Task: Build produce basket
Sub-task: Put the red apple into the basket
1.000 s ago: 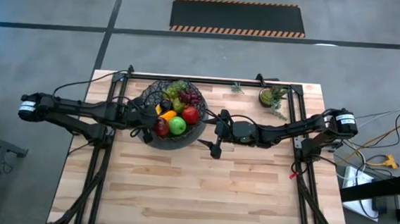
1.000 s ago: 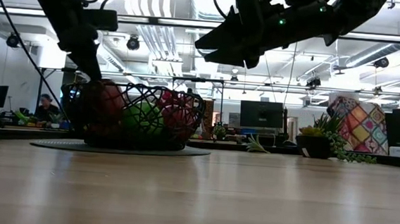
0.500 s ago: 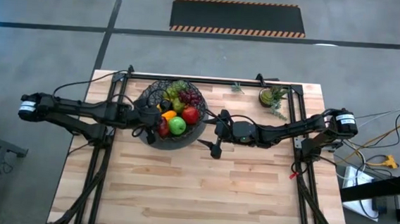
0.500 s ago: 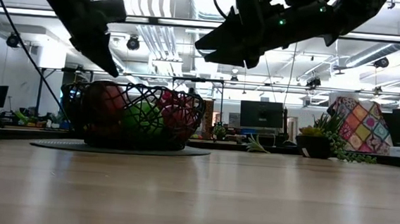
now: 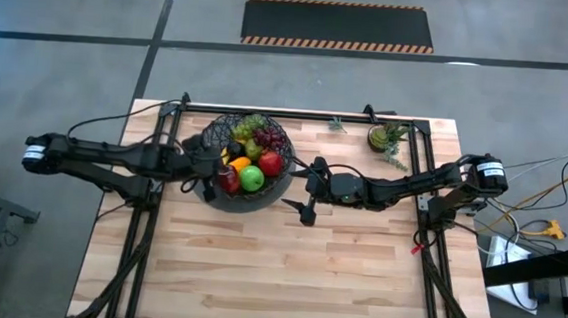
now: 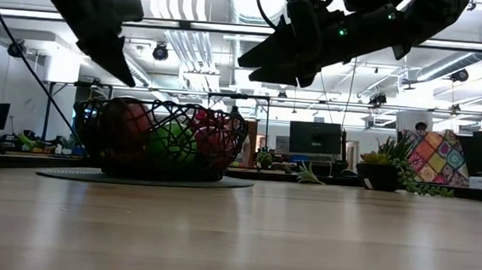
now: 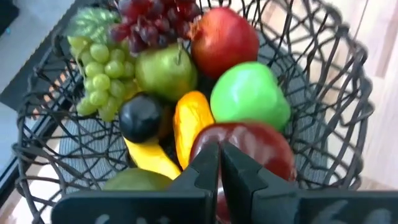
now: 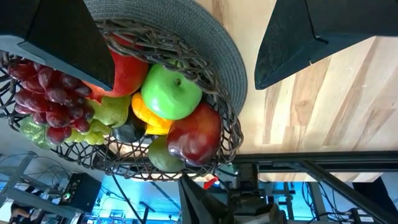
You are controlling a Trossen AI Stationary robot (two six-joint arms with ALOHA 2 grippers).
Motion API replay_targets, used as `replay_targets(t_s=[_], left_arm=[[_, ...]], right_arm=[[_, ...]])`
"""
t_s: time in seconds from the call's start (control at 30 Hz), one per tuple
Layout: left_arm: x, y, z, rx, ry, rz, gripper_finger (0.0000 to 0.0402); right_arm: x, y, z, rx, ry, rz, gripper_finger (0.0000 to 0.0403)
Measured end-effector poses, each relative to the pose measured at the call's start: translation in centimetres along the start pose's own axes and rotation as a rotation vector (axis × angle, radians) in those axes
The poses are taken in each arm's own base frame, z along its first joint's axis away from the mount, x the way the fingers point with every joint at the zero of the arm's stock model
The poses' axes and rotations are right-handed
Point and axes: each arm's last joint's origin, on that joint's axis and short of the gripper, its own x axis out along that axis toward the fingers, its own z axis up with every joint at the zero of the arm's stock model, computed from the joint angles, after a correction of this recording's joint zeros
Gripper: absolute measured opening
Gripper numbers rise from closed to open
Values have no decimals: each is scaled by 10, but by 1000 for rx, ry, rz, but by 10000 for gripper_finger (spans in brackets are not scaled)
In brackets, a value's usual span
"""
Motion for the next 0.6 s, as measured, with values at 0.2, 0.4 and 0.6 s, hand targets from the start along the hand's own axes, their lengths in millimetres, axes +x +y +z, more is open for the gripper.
replay_targets(t_s=[0.2, 0.4, 0.6], left_arm=[[11, -4, -6, 17, 48, 0, 0], [13, -9, -1, 15, 71, -98, 0], [14, -10, -2, 15, 83, -129, 0]], right_arm=[[0, 0, 0, 0, 1, 0, 368], [0, 0, 0, -1, 1, 0, 368], [0, 0, 0, -7, 1, 0, 368]])
